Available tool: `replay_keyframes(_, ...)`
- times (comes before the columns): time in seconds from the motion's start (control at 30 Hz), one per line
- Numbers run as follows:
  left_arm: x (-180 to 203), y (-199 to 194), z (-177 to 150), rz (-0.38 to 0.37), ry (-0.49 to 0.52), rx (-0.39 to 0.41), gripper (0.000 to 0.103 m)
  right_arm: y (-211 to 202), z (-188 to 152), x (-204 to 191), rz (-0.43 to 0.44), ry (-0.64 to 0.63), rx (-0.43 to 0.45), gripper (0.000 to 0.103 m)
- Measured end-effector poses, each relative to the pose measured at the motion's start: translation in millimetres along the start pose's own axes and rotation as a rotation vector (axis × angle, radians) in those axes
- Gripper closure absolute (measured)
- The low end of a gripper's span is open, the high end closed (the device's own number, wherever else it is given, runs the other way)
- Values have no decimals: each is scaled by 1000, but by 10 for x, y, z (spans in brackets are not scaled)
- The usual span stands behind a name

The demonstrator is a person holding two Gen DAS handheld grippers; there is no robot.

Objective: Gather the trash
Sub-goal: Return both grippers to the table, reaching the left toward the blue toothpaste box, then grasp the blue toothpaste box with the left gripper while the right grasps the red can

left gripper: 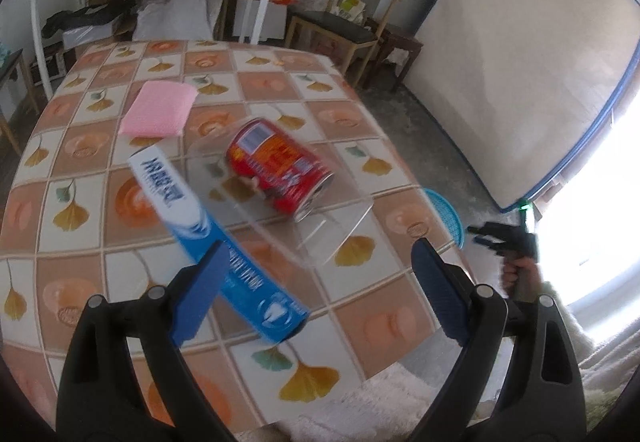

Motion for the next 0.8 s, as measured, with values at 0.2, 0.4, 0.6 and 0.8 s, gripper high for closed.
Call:
replay_keyframes(0.2, -237, -50, -103, 15, -72, 1, 14, -741, 59, -971, 166, -199, 97, 41)
replay_keyframes(0.4, -478, -5, -205, 55, -161, 5, 14, -1098, -94, -2141, 340, -435, 114, 40)
replay_keyframes(0.6, -705, 142, -299, 50, -259, -1, 15, -1045, -561, -3416, 480, -703, -3, 40)
replay_keyframes(0.8, -842, 207, -371, 11, -332, -8, 15, -678, -932, -4379, 420, -930, -114, 40)
Point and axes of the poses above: each gripper's, at about its wrist camera, not at the fingertips, and y roughly the way its jaws point, x to its right, z to its top, the point moved 5 cm from there along y, roughly the way its jaws point, and after that the axes turned 9 degrees about -y, right-handed, at the moved point
